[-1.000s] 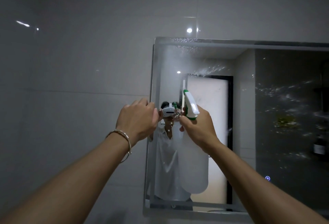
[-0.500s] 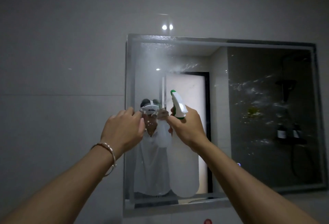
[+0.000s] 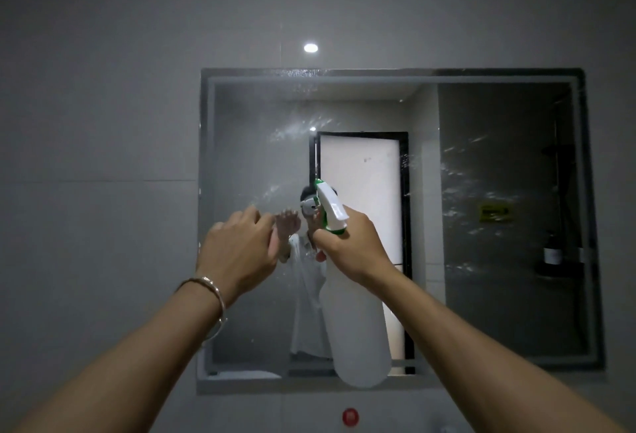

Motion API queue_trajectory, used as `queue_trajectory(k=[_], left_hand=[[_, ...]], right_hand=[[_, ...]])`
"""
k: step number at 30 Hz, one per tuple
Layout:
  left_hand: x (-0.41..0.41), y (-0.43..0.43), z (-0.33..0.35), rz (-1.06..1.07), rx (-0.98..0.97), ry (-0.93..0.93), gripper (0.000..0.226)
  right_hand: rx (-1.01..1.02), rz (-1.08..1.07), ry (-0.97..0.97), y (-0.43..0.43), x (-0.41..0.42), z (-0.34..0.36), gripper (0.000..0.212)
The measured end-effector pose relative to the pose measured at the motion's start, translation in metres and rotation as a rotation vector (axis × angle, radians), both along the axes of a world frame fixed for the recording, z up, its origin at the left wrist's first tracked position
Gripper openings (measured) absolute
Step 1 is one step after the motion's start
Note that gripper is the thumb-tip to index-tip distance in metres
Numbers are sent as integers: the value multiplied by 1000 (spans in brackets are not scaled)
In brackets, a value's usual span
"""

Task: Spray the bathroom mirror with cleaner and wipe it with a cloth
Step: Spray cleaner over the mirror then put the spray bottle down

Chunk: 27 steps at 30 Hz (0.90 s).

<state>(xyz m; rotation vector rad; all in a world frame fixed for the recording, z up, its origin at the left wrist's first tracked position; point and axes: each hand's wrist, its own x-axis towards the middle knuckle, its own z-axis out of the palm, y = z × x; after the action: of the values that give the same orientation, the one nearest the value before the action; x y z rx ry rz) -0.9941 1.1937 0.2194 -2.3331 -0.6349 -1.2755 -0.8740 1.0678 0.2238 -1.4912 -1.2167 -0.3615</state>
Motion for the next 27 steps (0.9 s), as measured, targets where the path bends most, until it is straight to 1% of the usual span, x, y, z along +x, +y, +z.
queue_trajectory(k=[1,4,5,8,10,12,15,16,18,21,23,25,27], left_hand=[[1,-5,3,3,2,-9,30],[3,-15,11,20,6,-29,31],[4,-16,12,23,12,-22,31],[1,-15,13,24,26,-5,31],[-3,-12,13,31,20,4,33],[-9,-9,12,37,15,13,33],[-18,-1,11,44,15,21,32],[-21,3,11,46,14,20,32],[-26,12,12,41,10,12,31],[-32,23,9,48,10,5,29],[-34,29,5,45,7,8,28],[-34,35,2,31,4,9,28],[-32,41,-1,18,1,15,29]], right_hand=[[-3,8,-2,-6,0,2,18],[27,53,7,-15,2,10,8],[43,79,15,-16,2,12,9],[68,115,37,-12,-1,16,25],[60,110,31,-7,-4,15,27],[63,92,28,-2,-6,14,24],[90,41,22,3,-11,13,12],[93,36,24,3,-15,12,12],[102,63,47,2,-24,10,12],[93,106,76,6,-31,8,7],[89,129,91,13,-34,6,14],[87,101,86,22,-34,6,28],[79,72,71,29,-34,4,35]])
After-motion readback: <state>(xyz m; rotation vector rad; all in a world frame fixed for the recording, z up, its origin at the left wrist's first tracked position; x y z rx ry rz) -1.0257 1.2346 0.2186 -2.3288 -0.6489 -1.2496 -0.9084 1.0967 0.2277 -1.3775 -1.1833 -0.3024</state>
